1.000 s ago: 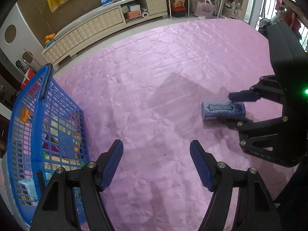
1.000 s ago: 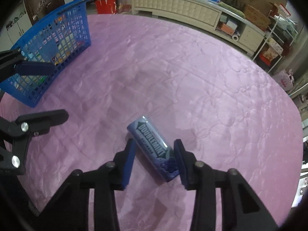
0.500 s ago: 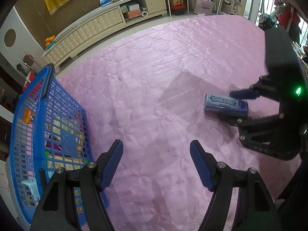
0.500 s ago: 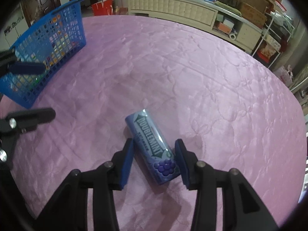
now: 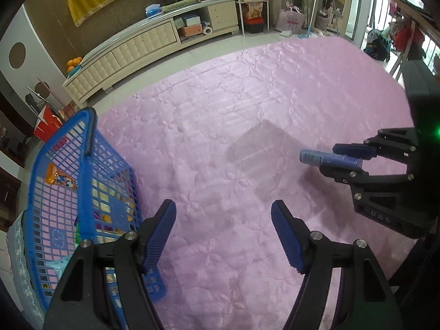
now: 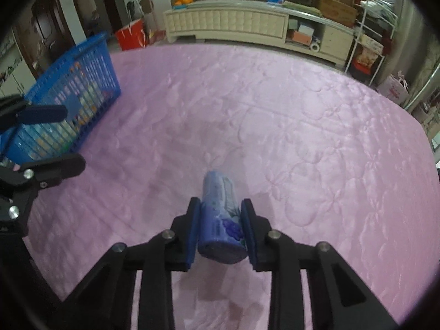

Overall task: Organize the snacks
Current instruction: 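Lift the gum pack with the right tool and carry it toward the basket, then lower the gum pack into the basket and open the right tool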

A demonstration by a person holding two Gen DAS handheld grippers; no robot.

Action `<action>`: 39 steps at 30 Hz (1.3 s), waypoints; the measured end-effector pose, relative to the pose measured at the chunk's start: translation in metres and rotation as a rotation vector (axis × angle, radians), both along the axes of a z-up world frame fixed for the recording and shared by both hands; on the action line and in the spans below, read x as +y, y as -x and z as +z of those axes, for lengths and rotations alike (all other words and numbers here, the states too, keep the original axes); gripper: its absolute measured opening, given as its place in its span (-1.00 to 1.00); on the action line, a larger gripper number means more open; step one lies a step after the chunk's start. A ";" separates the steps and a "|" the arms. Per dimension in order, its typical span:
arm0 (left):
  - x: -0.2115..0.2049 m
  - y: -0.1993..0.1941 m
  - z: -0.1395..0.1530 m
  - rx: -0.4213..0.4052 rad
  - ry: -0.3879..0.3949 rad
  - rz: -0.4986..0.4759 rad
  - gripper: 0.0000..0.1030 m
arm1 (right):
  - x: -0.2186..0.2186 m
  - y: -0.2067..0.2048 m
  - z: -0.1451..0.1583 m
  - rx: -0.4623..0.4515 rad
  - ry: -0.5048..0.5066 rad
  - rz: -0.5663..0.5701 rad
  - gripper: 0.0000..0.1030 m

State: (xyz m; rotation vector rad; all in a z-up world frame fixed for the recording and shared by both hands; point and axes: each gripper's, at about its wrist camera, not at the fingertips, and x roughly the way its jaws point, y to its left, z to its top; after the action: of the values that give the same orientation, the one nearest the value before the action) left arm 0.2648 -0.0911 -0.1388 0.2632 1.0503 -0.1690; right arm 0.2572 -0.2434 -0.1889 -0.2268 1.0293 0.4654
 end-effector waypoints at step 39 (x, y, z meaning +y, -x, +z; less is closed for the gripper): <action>0.179 0.107 0.147 -0.269 0.077 0.229 0.35 | 0.143 0.087 0.169 -0.313 0.044 0.207 -0.35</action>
State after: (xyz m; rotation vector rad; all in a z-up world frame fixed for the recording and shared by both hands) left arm 0.1575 0.0881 0.0079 0.0913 0.7974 0.0321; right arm 0.1699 -0.1003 -0.0201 -0.4340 0.7130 0.5743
